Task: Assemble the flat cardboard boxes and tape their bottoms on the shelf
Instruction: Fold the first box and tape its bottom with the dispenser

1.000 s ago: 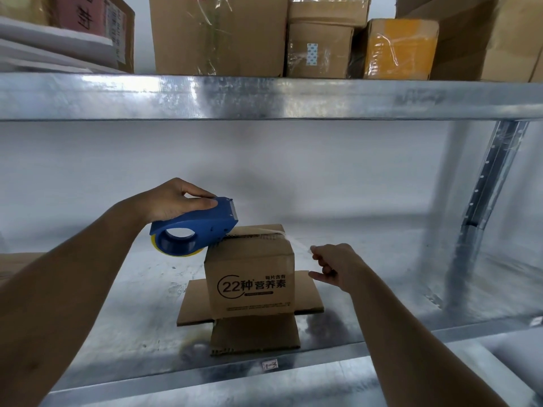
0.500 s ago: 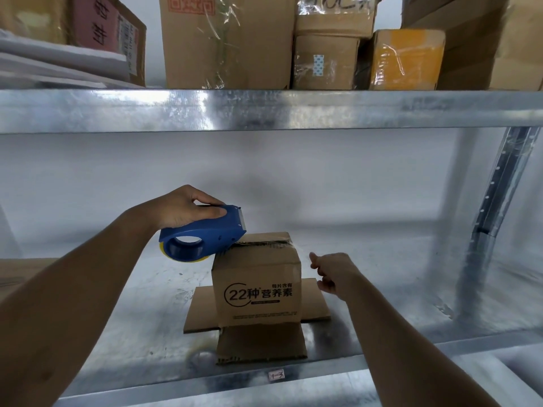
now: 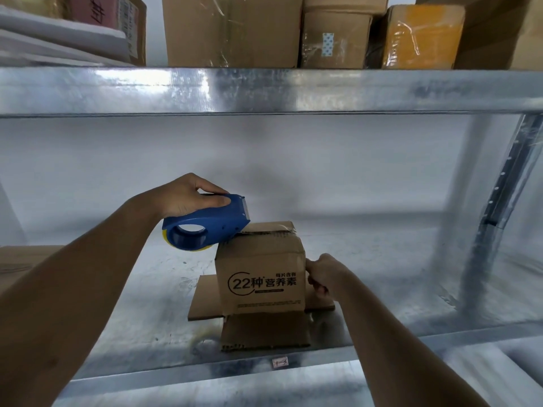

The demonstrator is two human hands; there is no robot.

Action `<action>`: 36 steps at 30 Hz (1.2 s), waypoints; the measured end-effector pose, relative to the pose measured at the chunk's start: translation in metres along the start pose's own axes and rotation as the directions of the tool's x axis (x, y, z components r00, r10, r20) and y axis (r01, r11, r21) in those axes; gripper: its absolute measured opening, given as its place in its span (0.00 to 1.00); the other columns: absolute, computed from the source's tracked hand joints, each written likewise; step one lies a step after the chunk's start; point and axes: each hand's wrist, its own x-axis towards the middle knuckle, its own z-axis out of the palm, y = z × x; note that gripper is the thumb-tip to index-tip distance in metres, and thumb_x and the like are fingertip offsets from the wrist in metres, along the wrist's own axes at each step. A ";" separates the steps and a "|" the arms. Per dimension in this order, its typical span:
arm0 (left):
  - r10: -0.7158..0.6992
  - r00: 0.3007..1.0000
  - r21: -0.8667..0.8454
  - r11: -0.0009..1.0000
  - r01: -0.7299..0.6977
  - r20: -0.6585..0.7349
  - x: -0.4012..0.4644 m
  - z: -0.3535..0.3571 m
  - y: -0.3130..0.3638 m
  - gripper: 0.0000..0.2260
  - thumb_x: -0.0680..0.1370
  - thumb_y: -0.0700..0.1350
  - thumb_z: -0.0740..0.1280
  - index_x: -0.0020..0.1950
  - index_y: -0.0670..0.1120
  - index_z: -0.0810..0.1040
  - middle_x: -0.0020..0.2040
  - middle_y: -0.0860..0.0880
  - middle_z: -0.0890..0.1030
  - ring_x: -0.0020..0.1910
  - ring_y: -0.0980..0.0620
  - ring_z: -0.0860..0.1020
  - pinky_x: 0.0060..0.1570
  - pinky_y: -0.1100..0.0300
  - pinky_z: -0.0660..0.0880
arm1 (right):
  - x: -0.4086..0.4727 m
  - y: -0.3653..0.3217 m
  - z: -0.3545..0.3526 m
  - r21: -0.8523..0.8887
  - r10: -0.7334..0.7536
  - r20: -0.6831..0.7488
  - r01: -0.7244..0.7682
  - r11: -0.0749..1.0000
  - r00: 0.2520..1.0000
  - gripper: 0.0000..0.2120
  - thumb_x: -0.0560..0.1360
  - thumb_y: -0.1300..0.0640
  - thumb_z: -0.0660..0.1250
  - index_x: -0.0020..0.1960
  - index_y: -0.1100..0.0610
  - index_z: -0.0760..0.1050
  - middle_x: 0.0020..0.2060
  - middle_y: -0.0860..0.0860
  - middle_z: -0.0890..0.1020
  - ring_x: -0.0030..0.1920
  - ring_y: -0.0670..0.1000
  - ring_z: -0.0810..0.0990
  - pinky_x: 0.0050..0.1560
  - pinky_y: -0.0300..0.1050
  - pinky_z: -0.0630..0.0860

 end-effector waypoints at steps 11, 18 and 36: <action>0.056 0.998 -0.048 0.997 -0.055 0.017 -0.010 -0.001 0.003 0.11 0.79 0.58 0.71 0.61 0.65 0.84 0.53 0.66 0.85 0.47 0.63 0.83 0.41 0.71 0.76 | -0.064 -0.057 0.010 -0.543 -0.757 0.067 0.660 0.519 0.650 0.30 0.84 0.43 0.59 0.82 0.55 0.60 0.82 0.47 0.59 0.82 0.49 0.57 0.81 0.51 0.56; 0.107 0.993 -0.003 0.994 -0.107 0.052 -0.013 -0.004 0.007 0.14 0.78 0.60 0.69 0.64 0.69 0.80 0.56 0.71 0.81 0.50 0.67 0.82 0.44 0.70 0.76 | -0.058 -0.046 0.022 -0.727 -0.665 0.154 0.540 0.425 0.731 0.32 0.86 0.38 0.40 0.85 0.52 0.45 0.85 0.50 0.48 0.84 0.49 0.43 0.83 0.57 0.45; -0.023 0.991 0.176 0.984 -0.001 0.133 -0.017 -0.032 -0.002 0.08 0.79 0.62 0.69 0.57 0.68 0.84 0.53 0.65 0.85 0.54 0.56 0.83 0.60 0.52 0.80 | -0.064 -0.053 0.014 -0.709 -0.579 0.230 0.542 0.451 0.782 0.30 0.87 0.41 0.41 0.85 0.52 0.46 0.84 0.48 0.47 0.83 0.48 0.44 0.83 0.55 0.45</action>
